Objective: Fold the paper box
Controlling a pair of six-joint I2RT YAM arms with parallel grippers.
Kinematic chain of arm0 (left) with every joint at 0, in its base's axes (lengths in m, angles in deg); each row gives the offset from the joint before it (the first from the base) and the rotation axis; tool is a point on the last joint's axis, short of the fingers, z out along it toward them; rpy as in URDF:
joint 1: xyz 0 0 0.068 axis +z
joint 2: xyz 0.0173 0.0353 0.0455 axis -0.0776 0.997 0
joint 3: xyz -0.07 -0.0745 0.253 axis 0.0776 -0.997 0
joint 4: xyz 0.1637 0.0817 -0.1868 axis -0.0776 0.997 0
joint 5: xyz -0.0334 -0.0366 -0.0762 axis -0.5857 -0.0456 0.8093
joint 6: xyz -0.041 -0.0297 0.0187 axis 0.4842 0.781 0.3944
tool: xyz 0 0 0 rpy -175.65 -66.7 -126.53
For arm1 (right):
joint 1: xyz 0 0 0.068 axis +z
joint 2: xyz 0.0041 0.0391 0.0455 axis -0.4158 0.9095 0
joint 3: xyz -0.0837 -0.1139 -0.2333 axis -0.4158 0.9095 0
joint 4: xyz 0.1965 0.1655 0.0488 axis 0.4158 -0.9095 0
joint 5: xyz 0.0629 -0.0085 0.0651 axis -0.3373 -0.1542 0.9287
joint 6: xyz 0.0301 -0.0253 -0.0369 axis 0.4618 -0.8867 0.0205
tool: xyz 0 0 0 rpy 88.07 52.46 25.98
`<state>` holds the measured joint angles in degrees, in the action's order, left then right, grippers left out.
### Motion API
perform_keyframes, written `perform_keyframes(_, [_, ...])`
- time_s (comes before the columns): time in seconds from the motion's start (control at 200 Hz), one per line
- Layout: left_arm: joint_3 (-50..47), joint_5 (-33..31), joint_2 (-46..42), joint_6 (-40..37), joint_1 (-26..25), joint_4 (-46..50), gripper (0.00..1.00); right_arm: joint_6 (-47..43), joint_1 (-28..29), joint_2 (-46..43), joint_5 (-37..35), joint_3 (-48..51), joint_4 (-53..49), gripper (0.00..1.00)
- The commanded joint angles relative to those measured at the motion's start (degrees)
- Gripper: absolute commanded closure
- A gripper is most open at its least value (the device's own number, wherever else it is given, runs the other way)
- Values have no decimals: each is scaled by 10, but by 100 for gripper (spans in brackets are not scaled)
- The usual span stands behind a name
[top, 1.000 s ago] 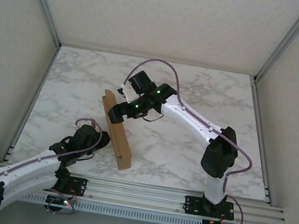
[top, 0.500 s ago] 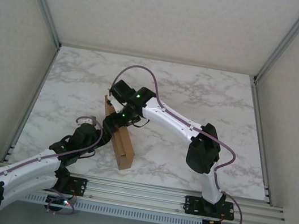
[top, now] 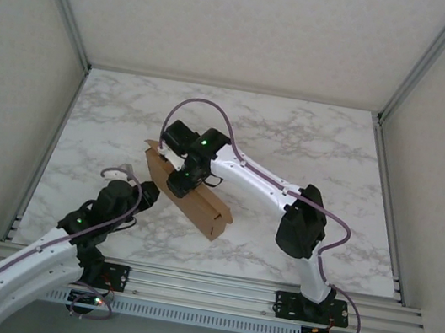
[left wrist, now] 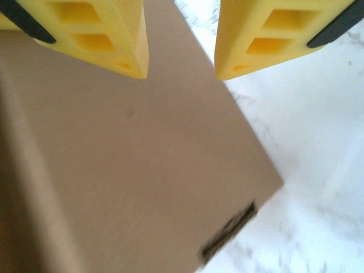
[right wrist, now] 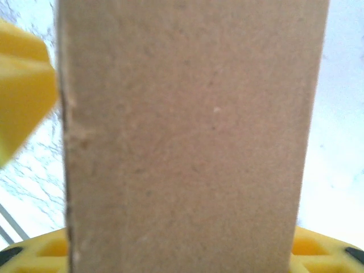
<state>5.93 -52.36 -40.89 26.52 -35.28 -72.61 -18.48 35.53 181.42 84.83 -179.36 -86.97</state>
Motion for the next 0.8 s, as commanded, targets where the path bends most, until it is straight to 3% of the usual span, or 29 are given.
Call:
perform_keyframes(0.0, [62, -66, -16, -29, 7, 78, 63, -119, 8, -51, -45, 29, 8, 45])
perform_keyframes(0.185, [162, -127, -19, -79, 9, 139, 63, -292, -6, -119, -41, 162, 96, 39])
perform_keyframes(0.285, [208, -157, -16, -114, 9, 159, 60, -327, -33, -138, 3, 181, 99, 37])
perform_keyframes(0.386, [234, -172, -5, -152, 9, 160, 57, -405, -62, -174, 90, 216, 109, 37])
perform_keyframes(0.516, [255, -160, 31, -181, 11, 158, 55, -551, -86, -230, 170, 297, 136, 33])
perform_keyframes(0.671, [252, -123, 54, -183, 15, 142, 54, -591, -99, -196, 170, 266, 68, 36])
perform_keyframes(0.796, [252, -107, 62, -187, 21, 138, 54, -614, -101, -199, 164, 279, 75, 39])
